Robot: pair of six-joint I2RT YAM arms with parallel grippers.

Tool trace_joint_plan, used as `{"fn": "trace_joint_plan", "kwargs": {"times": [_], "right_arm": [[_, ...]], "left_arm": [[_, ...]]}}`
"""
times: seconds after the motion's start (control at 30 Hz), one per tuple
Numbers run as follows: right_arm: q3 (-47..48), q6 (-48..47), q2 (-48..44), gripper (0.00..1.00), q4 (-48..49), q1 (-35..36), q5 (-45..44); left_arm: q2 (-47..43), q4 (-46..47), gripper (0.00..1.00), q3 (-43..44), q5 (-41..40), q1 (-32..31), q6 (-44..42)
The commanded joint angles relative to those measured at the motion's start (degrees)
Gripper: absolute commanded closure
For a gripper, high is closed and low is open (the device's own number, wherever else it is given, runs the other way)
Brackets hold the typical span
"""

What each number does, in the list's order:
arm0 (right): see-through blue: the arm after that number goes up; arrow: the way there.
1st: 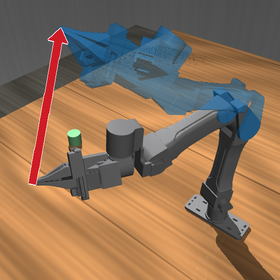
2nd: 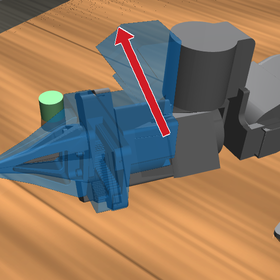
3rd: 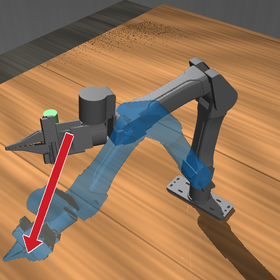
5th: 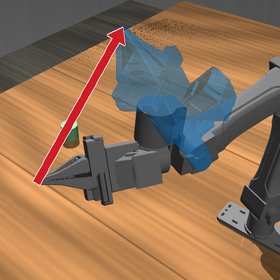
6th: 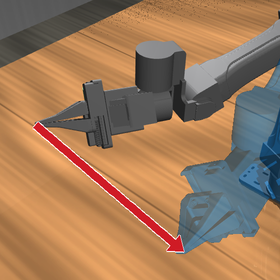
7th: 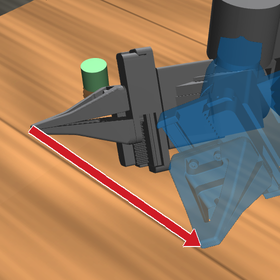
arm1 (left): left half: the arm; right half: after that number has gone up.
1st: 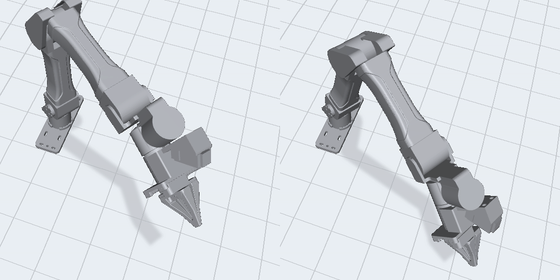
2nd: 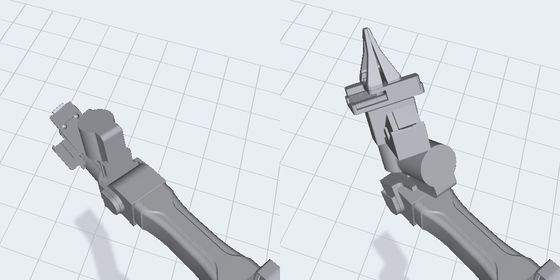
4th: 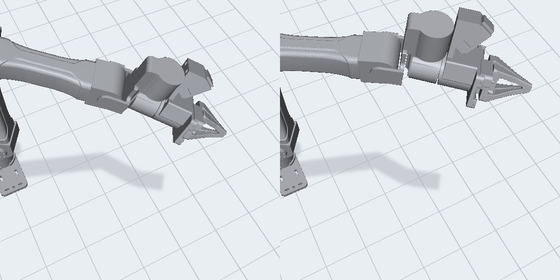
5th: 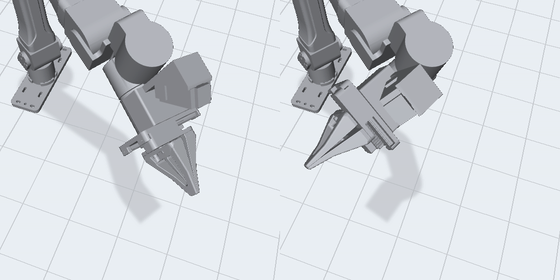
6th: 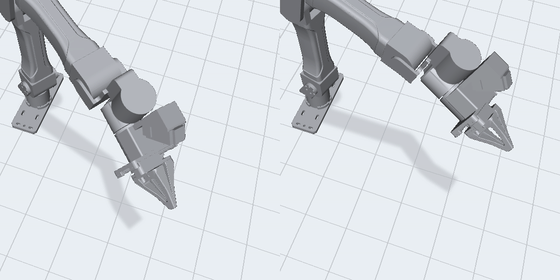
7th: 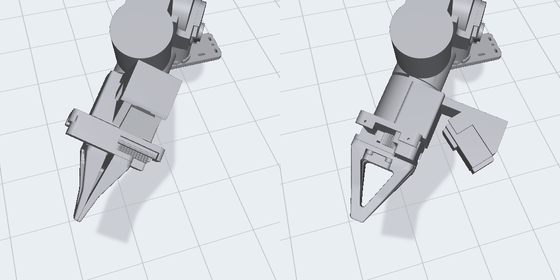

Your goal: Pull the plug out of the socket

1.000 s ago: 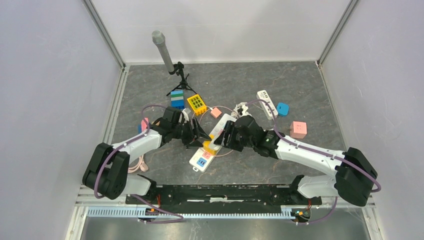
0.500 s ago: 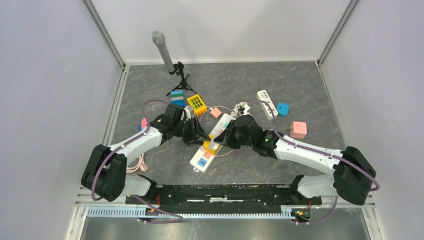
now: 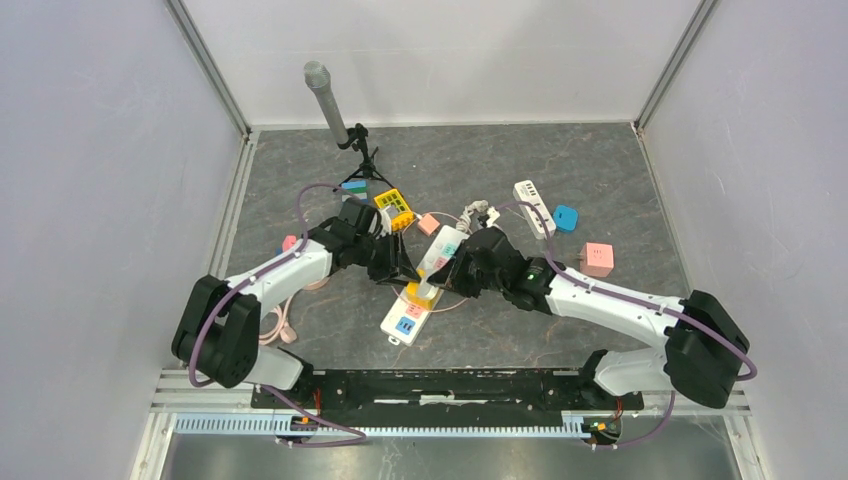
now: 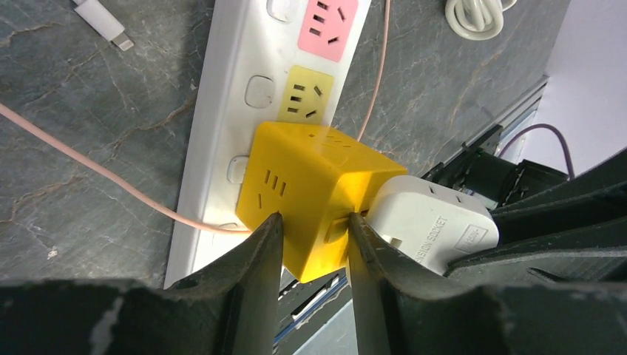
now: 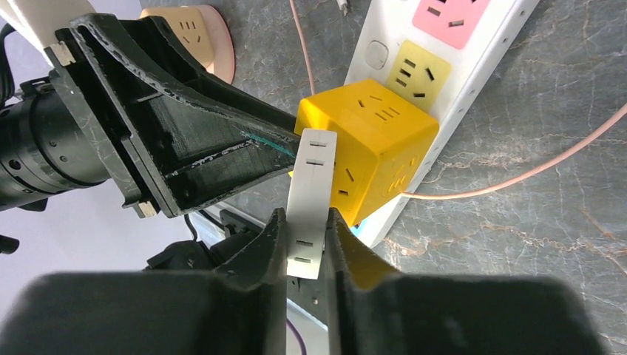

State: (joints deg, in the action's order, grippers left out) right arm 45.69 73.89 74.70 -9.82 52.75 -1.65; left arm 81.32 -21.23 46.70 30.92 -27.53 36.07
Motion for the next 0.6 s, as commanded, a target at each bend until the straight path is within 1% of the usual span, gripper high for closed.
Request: {"fn": "trace_joint_plan", "kwargs": {"times": [0.0, 0.03, 0.07, 0.13, 0.17, 0.2, 0.3, 0.33, 0.57], "right_arm": [[2.36, 0.33, 1.87, 0.65, 2.31, 0.36, -0.05], [2.53, 0.74, 2.51, 0.60, 2.06, 0.33, 0.88], [2.49, 0.97, 3.02, 0.58, 2.12, 0.34, 1.46], [2.15, 1.45, 3.48, 0.55, 2.54, 0.40, 3.00], [1.96, 1.57, 3.39, 0.56, 2.81, 0.40, 3.14], [1.72, 1.70, 3.13, 0.61, 2.96, 0.51, 3.02], [0.27, 2.68, 1.82, 0.96, 4.71, 0.51, 2.89], [-0.01, 3.15, 1.38, 1.00, 5.02, 0.50, 2.75], [-1.00, 6.70, -2.58, 1.00, 5.83, 0.34, 2.02]], "left_arm": [[1.37, -5.73, 0.64, 2.77, -1.48, -0.84, -6.48], [1.40, -5.75, 0.65, 2.78, -1.47, -0.79, -6.54], [1.50, -5.74, 0.65, 2.72, -1.40, -0.77, -6.68], [1.72, -5.75, 0.66, 2.61, -1.38, -0.77, -7.06], [1.80, -5.75, 0.67, 2.46, -1.37, -0.78, -7.22], [1.71, -5.75, 0.68, 2.35, -1.45, -0.77, -7.39], [1.11, -6.01, 0.69, 1.68, -2.27, -0.81, -7.43], [0.90, -6.01, 0.70, 1.40, -2.62, -0.82, -7.28], [1.27, -7.32, 0.72, 0.80, -5.41, -1.12, -6.68]]}}
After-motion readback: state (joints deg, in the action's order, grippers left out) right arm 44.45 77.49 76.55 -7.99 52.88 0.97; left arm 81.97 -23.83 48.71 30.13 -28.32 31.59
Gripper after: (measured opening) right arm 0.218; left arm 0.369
